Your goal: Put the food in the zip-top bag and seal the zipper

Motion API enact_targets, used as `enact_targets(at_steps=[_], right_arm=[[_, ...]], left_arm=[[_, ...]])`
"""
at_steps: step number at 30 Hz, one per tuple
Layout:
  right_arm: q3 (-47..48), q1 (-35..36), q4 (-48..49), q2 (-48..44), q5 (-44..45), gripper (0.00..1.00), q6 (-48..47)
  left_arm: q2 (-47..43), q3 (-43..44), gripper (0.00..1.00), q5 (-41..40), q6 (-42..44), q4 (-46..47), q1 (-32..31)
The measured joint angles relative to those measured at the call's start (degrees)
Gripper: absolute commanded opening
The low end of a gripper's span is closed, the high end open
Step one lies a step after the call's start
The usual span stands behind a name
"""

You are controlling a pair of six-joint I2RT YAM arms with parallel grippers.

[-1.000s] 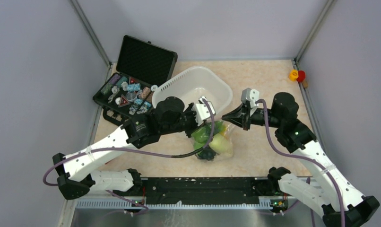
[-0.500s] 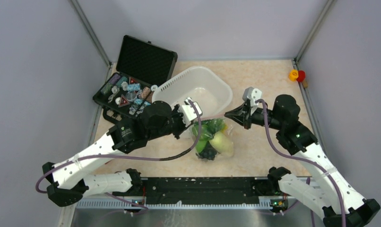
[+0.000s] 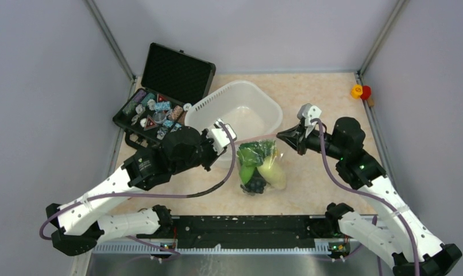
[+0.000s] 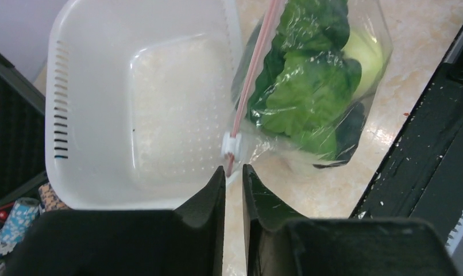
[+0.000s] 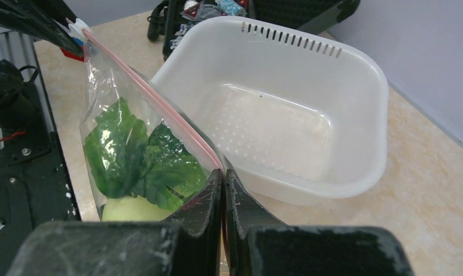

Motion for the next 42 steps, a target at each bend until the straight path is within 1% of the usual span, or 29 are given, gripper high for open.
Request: enact_targets(at_steps=[1,2,3,5,6,7,9,10,16,19,21,22,23,24,25,27,31,36,38,42], right_arm=[[-0.3,0.0,0.4,0.0,0.8,0.0,0.2],[-0.7,0.0,1.0,0.0,1.4,0.0,0.4],[-0.9,0.0,1.4,0.0,1.7,0.0,0.7],[-1.1,0.0,2.0,0.2,2.7,0.0,1.3],[-1.1,0.0,2.3,0.3,3.1,0.0,1.5],[-1.1,0.0,2.6,0.5,3.9,0.0,1.9],[-1.3,0.0,3.2,1.0,5.9,0.0,2.6],[-1.4,0.0,3.5,1.3,7.3,0.0,3.1],[-2.2,0.0,5.9,2.3,16.1,0.0,6.5],[-2.2,0.0,6.8,3.7,21.1,0.0,8.9],[-2.1,0.0,7.5,5.7,24.3,0.2,10.5],[-2.0,0.0,7.6,6.8,25.4,0.4,11.4],[-1.8,0.0,7.6,8.0,26.7,0.55,12.2],[-1.2,0.0,7.2,9.4,28.2,0.64,12.7],[-0.7,0.0,6.9,10.6,29.4,0.7,13.7],[0.5,0.0,6.0,12.2,32.4,0.88,15.1],[0.9,0.0,5.7,11.0,37.0,0.91,17.0],[0.8,-1.4,7.5,4.6,42.5,0.91,18.6],[0.9,-4.3,8.2,2.7,43.6,0.91,19.7],[0.4,-15.6,8.4,1.9,42.3,0.91,24.1]], left_arm=[[-0.5,-0.3,0.4,-0.6,-0.3,-0.6,0.2],[-0.9,-0.6,0.67,-1.3,-0.4,-0.9,0.3],[-1.5,-1.0,0.76,-2.4,-0.7,-0.9,0.4],[-2.2,-1.6,0.79,-4.5,-1.0,-0.7,0.6],[-2.4,-1.8,0.87,-5.8,-1.3,-0.6,0.7],[-2.4,-1.9,0.92,-7.0,-1.5,-0.5,0.9],[-2.6,-2.3,0.94,-9.0,-1.8,0.3,1.4],[-2.7,-2.4,0.98,-10.1,-2.1,0.9,1.8],[-3.4,-3.2,0.99,-13.9,-4.5,4.5,5.1],[-3.6,-3.4,0.99,-13.9,-6.8,6.3,8.9],[-3.6,-3.9,0.99,-13.0,-8.6,7.3,11.8],[-3.6,-4.2,0.99,-12.7,-9.6,7.6,13.4],[-3.5,-4.5,0.99,-12.2,-10.7,7.8,15.0],[-3.3,-4.9,0.99,-11.7,-11.6,7.8,16.4],[-2.9,-5.0,0.99,-11.2,-12.8,7.9,18.0],[-1.6,-5.1,0.99,-10.3,-14.9,7.8,20.6],[0.2,-5.7,0.99,-8.4,-18.7,7.8,24.5],[0.5,-6.1,0.99,-6.5,-22.8,7.7,29.0],[0.5,-6.1,0.99,-6.0,-24.0,7.8,30.4],[0.4,-6.3,0.99,-5.6,-26.4,7.9,31.3]])
